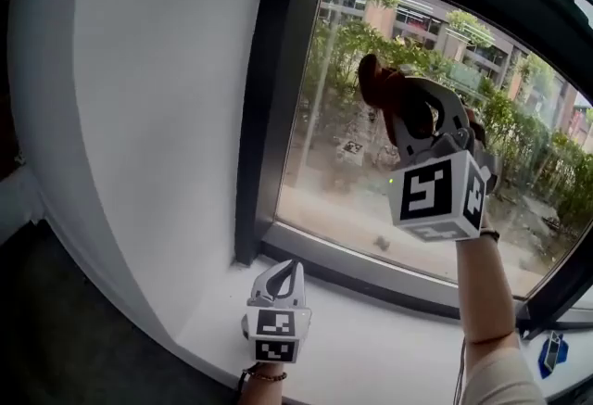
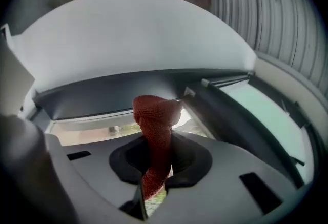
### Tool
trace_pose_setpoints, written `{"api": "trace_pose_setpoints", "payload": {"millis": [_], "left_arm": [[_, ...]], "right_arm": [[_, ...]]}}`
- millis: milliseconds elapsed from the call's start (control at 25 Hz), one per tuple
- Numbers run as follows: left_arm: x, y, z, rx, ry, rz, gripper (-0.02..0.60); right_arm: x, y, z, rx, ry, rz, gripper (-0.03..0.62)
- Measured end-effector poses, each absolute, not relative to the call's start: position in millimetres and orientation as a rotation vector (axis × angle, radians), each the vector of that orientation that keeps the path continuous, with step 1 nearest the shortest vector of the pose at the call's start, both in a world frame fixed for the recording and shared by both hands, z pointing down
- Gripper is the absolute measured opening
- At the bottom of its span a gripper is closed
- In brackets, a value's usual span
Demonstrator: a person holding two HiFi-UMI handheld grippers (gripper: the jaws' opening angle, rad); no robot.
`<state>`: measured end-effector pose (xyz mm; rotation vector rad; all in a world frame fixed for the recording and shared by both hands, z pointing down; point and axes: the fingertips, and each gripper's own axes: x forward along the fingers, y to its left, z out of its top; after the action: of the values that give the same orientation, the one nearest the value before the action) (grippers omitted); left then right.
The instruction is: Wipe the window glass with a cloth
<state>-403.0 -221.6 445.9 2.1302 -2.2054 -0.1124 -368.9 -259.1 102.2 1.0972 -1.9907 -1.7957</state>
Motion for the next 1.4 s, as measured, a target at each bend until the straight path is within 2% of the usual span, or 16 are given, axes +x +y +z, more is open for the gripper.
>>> {"api": "trace_pose_setpoints", "payload": {"millis": [160, 440, 840, 1400], "left_arm": [[-402, -222, 441, 2.140, -2.218, -0.120, 0.020], [-391, -218, 435, 2.174, -2.217, -0.096, 0.020], [-389, -222, 435, 2.185, -2.209, -0.095, 0.020], [-389, -219, 440, 2.191, -2.201, -0.060, 0.020]], "right_arm": [[-391, -259, 23, 1.168, -1.710, -2.000, 0.069], [-431, -258, -31, 1.210, -1.523, -2.140, 0.069], [-478, -298, -33, 1.171, -1.322, -2.108, 0.069], [-486, -314, 12, 1.064, -1.376, -2.023, 0.069]]}}
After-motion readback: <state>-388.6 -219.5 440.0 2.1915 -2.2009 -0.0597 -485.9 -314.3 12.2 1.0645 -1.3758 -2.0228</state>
